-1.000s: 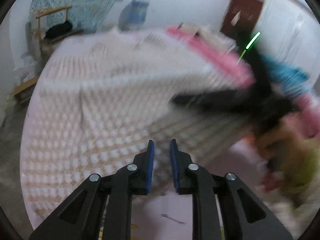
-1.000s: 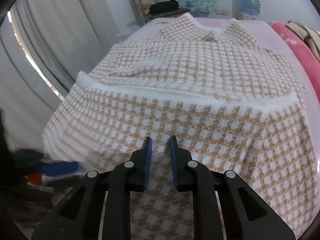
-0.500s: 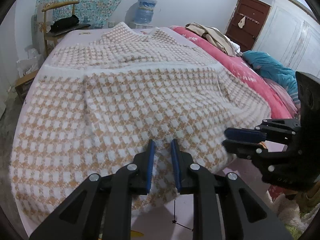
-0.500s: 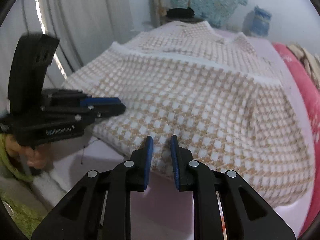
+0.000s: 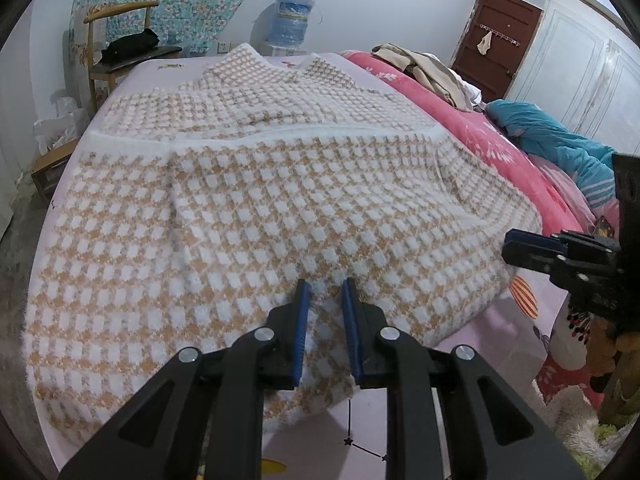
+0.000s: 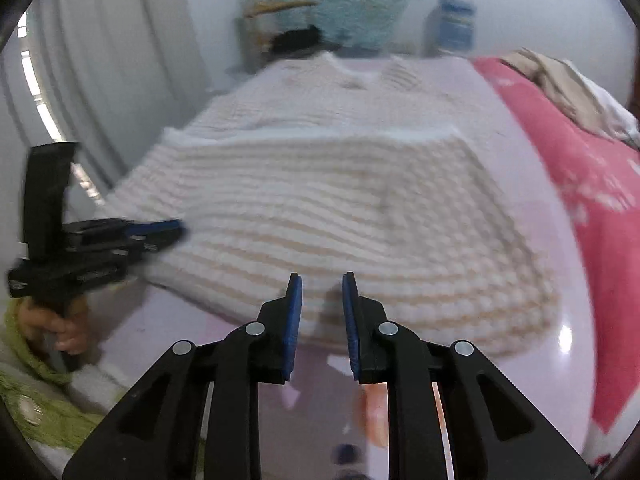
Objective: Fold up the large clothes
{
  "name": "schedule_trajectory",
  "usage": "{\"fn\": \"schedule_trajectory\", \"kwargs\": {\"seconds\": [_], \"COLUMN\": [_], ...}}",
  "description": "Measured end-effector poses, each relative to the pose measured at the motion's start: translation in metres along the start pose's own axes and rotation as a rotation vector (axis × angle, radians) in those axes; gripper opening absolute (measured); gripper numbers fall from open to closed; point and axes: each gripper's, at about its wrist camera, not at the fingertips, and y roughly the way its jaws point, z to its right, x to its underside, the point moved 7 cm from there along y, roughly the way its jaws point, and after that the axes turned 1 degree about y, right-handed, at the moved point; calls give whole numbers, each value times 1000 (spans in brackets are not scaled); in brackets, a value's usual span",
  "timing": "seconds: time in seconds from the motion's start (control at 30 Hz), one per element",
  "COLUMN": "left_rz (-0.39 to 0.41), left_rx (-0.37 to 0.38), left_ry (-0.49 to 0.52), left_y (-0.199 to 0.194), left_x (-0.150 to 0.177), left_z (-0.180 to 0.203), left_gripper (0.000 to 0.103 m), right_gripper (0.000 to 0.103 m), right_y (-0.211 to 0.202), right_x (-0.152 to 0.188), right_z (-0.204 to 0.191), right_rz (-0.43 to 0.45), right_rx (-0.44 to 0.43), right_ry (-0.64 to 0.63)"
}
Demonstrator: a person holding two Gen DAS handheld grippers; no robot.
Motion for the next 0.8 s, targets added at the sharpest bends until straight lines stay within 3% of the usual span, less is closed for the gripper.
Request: {"fn": "schedule_trajectory", "kwargs": {"seconds": [0.03, 0.2, 0.27, 0.33, 0.43, 0.5, 0.6, 0.7, 0.8], "left_rz": [0, -3, -3, -2, -3, -4, -2, 5, 4], "left_rx": [1, -2, -3, -3, 1, -1, 1, 6, 5], "left_ry": [-1, 0, -3, -7, -5, -4, -7, -11, -5], "left_y": [0, -1, -1, 0, 0, 0, 0, -2, -2], "left_x": [0, 2, 2, 2, 2, 2, 2, 2, 3], "left_z": [0, -2, -2, -2, -2, -2, -2, -1, -1], "left_gripper": [18, 18, 18, 18, 18, 18, 18, 18, 18], "right_gripper": [17, 17, 17, 17, 16, 16, 16, 6, 6], "right_y": [13, 3, -11, -11, -1, -7, -19, -15, -13], "right_x": [9, 9, 6, 16, 34, 29, 14, 25, 26], "right_z": [8, 12, 31, 56, 74, 72, 74, 101, 98], "right_rz": [-41, -14, 33, 22, 11, -9, 36, 42, 32], "right_rx": [13, 34, 95, 144, 100, 120, 139, 138, 169], "right_ry": [7, -6, 24, 90, 162, 142, 168, 302, 292]}}
